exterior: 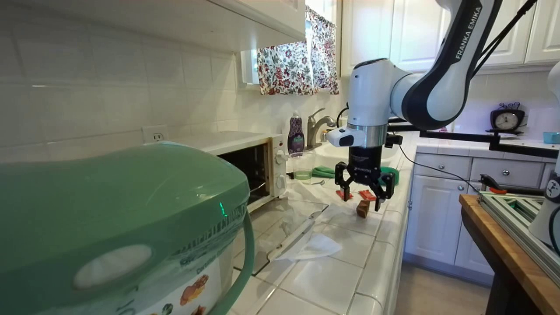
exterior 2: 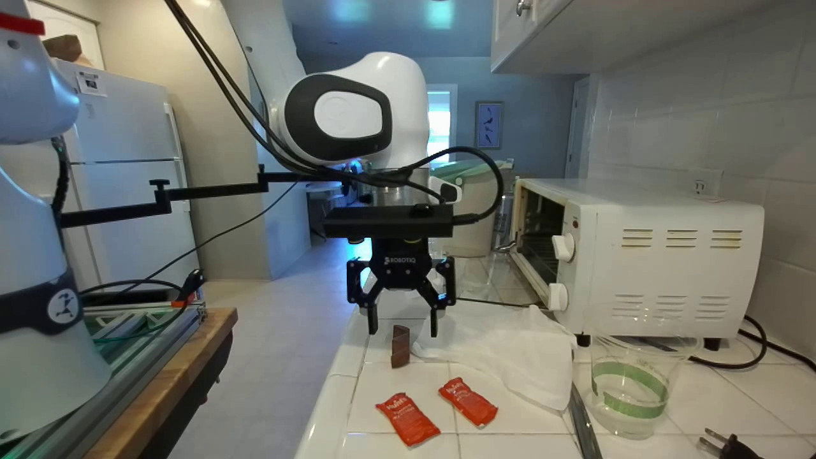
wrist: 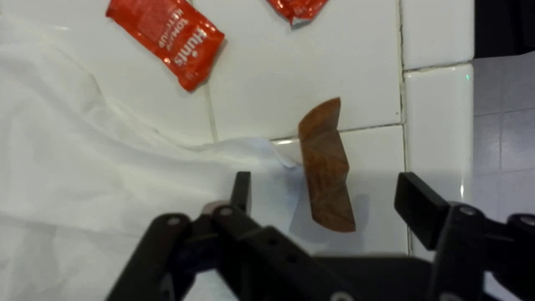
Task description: Put the brown object inside the oven.
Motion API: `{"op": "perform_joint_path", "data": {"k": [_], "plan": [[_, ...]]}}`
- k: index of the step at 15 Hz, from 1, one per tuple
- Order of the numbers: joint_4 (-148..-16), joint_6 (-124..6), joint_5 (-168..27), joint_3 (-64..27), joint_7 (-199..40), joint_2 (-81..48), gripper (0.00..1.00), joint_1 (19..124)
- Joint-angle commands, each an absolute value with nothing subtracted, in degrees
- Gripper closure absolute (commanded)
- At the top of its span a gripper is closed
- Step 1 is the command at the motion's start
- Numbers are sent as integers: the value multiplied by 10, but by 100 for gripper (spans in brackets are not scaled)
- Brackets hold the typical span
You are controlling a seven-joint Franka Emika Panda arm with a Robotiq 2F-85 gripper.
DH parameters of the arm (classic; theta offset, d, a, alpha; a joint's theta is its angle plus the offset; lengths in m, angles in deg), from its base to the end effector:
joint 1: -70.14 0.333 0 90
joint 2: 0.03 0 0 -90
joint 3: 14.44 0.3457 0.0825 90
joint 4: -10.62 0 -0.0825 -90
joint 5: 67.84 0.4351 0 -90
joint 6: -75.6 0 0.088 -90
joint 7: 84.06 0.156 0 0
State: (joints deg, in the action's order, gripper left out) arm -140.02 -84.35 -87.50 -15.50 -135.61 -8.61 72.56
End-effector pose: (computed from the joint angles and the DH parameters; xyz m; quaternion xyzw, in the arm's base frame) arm 0.4527 0.0201 0.1295 0.8107 0.5822 -0.0203 0.0577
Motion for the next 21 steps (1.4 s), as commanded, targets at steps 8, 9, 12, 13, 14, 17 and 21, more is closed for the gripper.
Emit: {"op": "perform_joint_path", "data": {"k": [8,9,12,13,14,17,21], "plan": [[-1393,-858,-909,-138,-1373,-107,65,714],[-1393,-859,-914,-138,-1370,-107,66,715],[-1395,-854,-920,-135,-1369,-102,75,717],[-1397,-849,-915,-130,-1372,-99,74,717],[-1397,-846,-917,-129,-1369,-96,81,719],[-1402,-828,-920,-124,-1358,-77,93,725],[-1406,-775,-915,-115,-1349,-27,93,731]]}}
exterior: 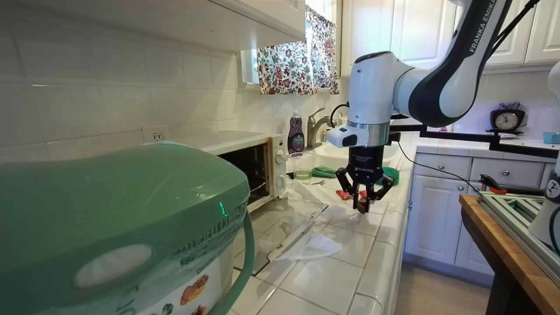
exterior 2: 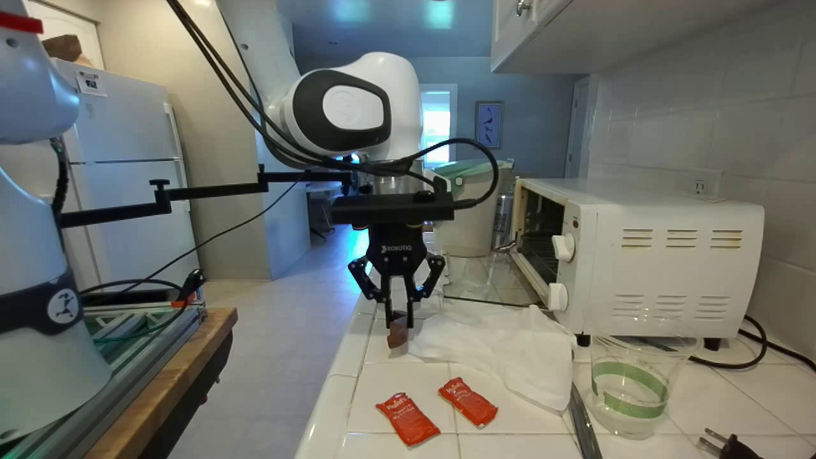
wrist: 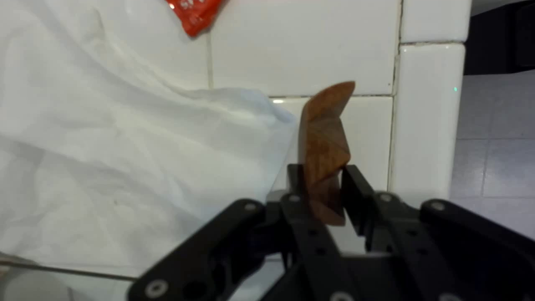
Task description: Put the brown object inside the oven.
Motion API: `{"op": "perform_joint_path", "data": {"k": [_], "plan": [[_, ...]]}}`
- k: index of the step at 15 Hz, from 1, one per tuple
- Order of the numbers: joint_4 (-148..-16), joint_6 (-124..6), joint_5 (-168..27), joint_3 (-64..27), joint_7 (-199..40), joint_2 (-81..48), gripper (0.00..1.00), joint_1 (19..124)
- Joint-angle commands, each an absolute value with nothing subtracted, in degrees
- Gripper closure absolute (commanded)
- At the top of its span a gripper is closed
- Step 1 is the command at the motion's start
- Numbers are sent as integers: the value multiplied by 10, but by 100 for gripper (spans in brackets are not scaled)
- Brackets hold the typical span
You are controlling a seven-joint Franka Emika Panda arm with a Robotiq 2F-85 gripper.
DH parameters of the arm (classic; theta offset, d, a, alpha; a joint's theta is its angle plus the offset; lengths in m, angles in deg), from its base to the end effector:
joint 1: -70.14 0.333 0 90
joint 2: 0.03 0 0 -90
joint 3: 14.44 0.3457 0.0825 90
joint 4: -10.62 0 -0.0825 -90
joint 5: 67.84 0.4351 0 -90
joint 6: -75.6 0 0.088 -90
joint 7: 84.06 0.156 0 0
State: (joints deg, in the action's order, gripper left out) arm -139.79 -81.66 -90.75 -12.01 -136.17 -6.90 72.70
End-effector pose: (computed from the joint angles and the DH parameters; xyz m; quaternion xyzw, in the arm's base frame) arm 0.4514 0.0484 0.1403 0.7736 0.6293 -0.0294 0.0682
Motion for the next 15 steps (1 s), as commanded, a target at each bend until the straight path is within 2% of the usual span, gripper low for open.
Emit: {"op": "perform_joint_path", "data": {"k": [1,7,15], "plan": [[-1405,-761,-911,-112,-1354,-15,93,732],[-1360,-710,-990,-101,-1341,28,93,740],[-1269,-703,-1226,-69,-1263,-29,93,765]]}}
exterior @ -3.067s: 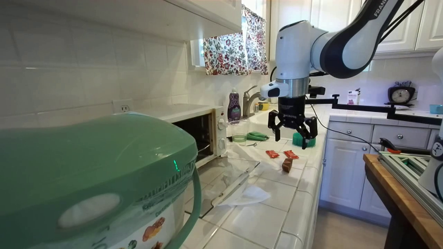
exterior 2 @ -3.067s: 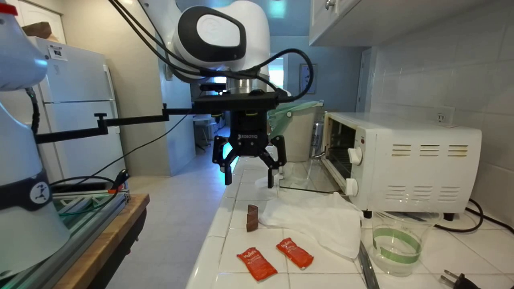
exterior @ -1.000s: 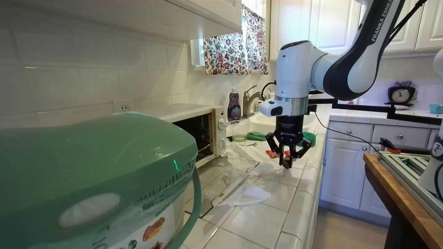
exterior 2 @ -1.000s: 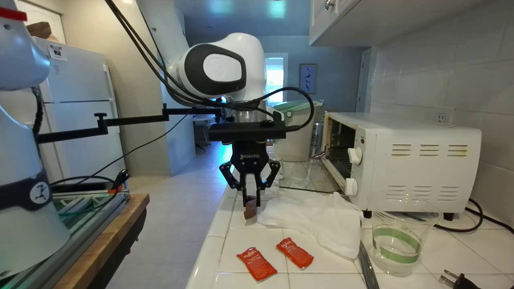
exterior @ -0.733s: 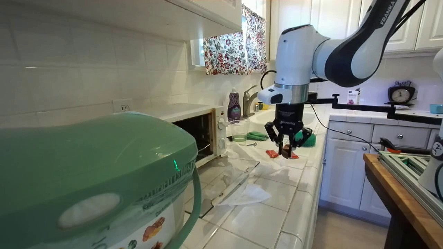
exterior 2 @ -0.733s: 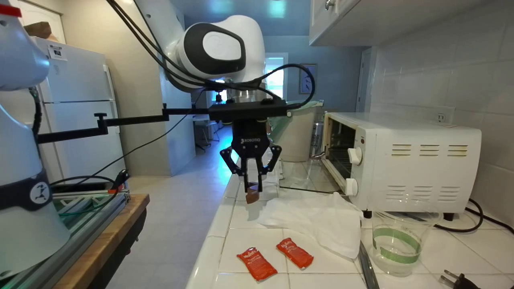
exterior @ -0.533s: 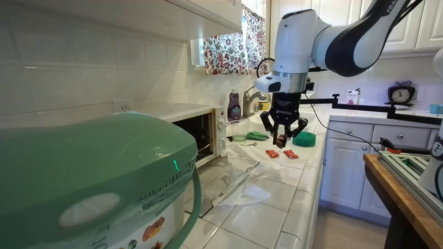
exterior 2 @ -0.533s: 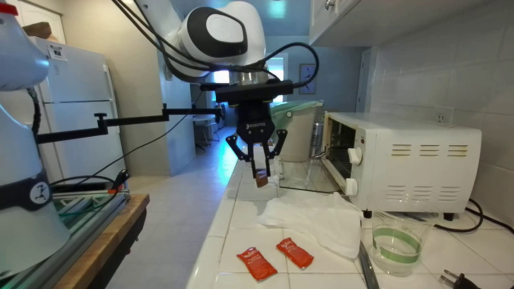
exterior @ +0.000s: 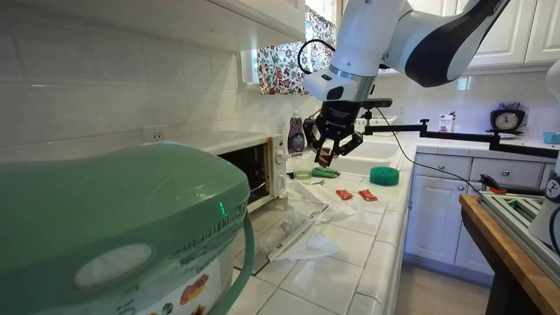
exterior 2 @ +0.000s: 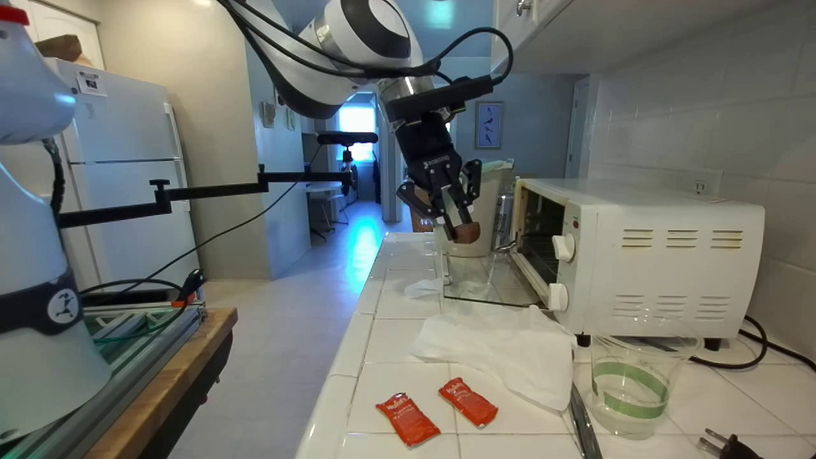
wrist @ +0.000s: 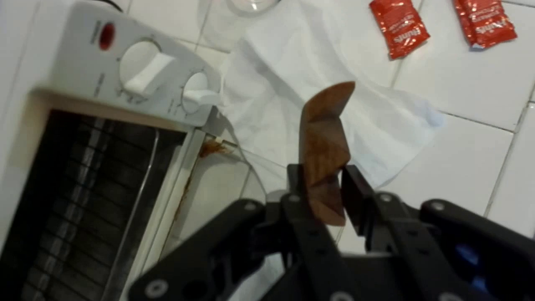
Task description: Put the brown object inside the oven.
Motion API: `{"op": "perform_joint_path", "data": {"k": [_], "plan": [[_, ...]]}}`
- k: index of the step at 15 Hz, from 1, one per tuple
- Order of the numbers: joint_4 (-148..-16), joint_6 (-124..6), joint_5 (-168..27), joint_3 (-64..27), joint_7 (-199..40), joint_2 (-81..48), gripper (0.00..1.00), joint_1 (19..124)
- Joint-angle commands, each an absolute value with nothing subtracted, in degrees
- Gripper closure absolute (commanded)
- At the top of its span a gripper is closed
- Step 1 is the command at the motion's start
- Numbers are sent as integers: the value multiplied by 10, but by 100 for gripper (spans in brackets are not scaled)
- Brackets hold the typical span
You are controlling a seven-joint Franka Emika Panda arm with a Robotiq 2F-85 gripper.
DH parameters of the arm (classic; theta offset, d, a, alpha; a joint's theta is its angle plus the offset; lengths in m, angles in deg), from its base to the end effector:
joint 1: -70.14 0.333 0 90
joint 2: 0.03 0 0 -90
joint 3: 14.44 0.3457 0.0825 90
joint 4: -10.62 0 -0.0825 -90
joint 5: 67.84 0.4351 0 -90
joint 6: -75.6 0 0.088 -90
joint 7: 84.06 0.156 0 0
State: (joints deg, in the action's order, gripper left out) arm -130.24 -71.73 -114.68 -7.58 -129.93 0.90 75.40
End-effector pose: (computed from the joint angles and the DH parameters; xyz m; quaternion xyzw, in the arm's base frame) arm 0.5197 0.1039 0.2588 0.6456 0.7237 -0.0124 0.2435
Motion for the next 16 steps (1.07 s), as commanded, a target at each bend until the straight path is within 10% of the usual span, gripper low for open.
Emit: {"op": "perform_joint_path", "data": {"k": [1,7,8,13,14,16], "plan": [[-1261,-696,-1249,-64,-1256,-37,93,772],[-1213,-652,-1428,-55,-1190,-110,93,802],[-1231,-672,-1384,-52,-1213,-93,73,791],[-1220,-660,-1411,-50,-1203,-106,73,794],[-1220,-660,-1411,-50,-1203,-106,93,794],[-1212,-669,-1473,-60,-1168,-114,93,793]]}}
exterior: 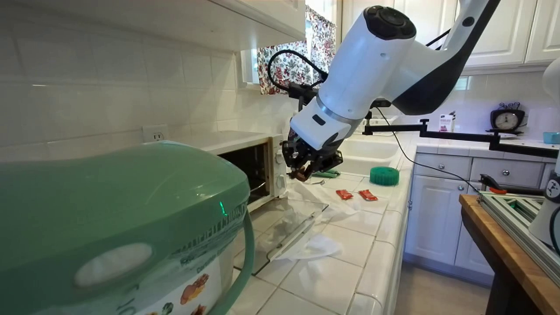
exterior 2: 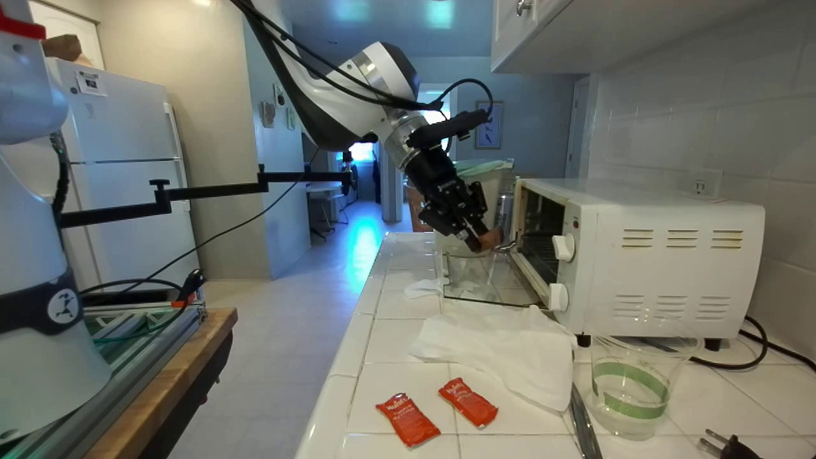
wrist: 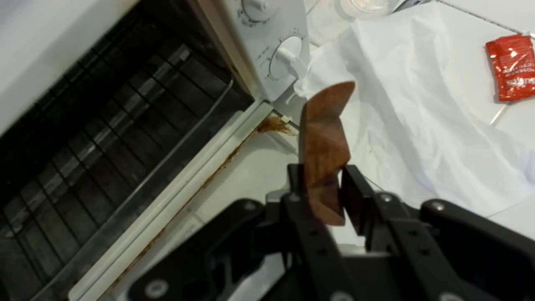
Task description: Put the brown object inside the oven.
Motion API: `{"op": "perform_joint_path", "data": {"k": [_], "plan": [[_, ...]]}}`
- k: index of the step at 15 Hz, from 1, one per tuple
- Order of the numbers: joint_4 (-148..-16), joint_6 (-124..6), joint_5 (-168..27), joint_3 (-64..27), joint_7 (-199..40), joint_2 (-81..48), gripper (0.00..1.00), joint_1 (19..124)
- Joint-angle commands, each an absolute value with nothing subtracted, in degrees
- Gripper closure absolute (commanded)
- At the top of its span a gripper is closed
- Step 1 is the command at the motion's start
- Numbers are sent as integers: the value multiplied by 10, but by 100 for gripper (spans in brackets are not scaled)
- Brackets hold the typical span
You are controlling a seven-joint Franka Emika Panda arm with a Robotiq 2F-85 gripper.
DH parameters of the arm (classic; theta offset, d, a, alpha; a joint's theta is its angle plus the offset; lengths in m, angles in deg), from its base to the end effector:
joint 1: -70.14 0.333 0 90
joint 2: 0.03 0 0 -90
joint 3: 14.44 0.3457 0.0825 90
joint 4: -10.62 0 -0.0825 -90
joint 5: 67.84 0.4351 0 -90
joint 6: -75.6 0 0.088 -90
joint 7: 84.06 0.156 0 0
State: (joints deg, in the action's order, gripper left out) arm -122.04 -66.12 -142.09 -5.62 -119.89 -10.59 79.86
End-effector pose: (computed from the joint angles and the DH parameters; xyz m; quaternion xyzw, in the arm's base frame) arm 0.5494 0.1583 0.2129 0.4962 0.7914 -0.0569 0.3524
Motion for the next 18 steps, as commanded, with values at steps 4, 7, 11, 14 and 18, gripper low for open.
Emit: {"op": "perform_joint_path", "data": {"k": [4,7,11,14,18], "plan": [[-1179,-692,-1574,-65,-1143,-140,93,788],[-1152,-720,-1626,-64,-1131,-168,93,785],[-1121,-736,-1701,-66,-1115,-207,93,786],[-1097,-737,-1758,-67,-1107,-226,93,787],[-1071,-749,-1816,-68,-1103,-243,93,785]]}}
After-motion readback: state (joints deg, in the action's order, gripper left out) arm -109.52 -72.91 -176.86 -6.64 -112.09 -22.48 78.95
